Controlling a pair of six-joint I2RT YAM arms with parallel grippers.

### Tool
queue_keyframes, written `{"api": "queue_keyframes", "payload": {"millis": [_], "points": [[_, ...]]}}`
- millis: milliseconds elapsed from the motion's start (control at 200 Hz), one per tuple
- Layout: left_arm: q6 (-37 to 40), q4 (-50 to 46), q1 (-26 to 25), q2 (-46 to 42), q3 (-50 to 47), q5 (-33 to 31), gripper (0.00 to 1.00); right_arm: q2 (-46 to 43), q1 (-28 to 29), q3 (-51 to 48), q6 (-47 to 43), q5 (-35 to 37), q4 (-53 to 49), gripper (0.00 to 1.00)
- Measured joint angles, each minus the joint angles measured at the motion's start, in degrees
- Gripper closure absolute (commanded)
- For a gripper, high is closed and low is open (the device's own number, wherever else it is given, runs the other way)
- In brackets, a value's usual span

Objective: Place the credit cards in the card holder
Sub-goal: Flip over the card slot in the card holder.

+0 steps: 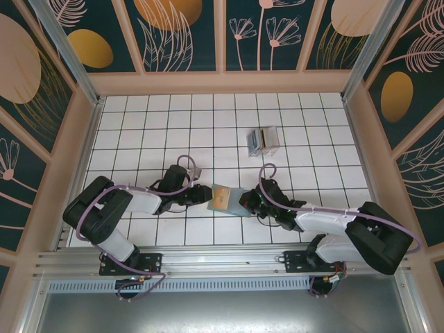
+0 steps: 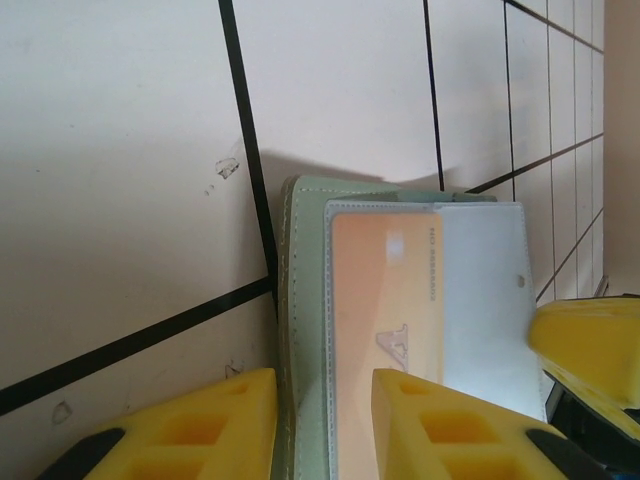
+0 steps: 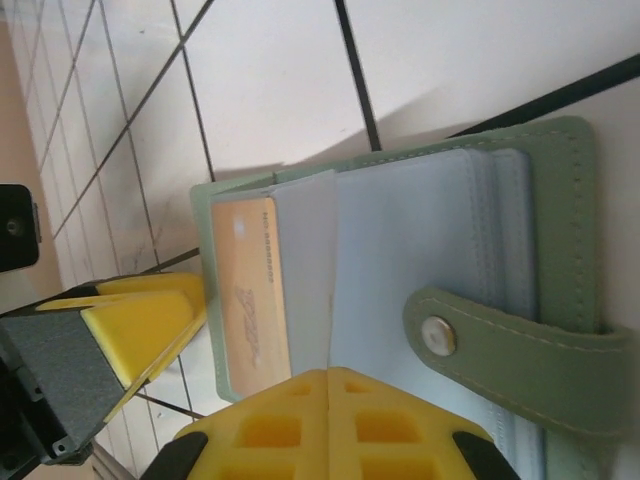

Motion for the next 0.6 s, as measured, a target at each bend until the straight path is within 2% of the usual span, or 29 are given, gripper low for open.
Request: {"api": "queue_keyframes", "payload": {"millis": [255, 440, 515, 601], "points": [[1.8, -4.9, 0.0, 0.3, 2.4, 0.0, 0.69, -5.3, -0.5, 1.4, -3.1, 0.6, -6.0, 1.00], [2.2, -6.6, -0.1, 0.2, 3.4, 0.8, 0.60, -3.3, -0.8, 3.3, -6.6, -1.0, -4.5, 1.00], [1.6, -6.1, -0.1, -0.1, 3.2, 1.1, 0.56, 0.2, -0.6, 5.6, -7.2, -2.1, -3.1, 0.77], [0.9, -4.7, -0.2, -0.8, 2.3, 1.2, 0.50, 5.3, 0.2, 9.0, -7.7, -3.1, -0.5, 0.63]]}}
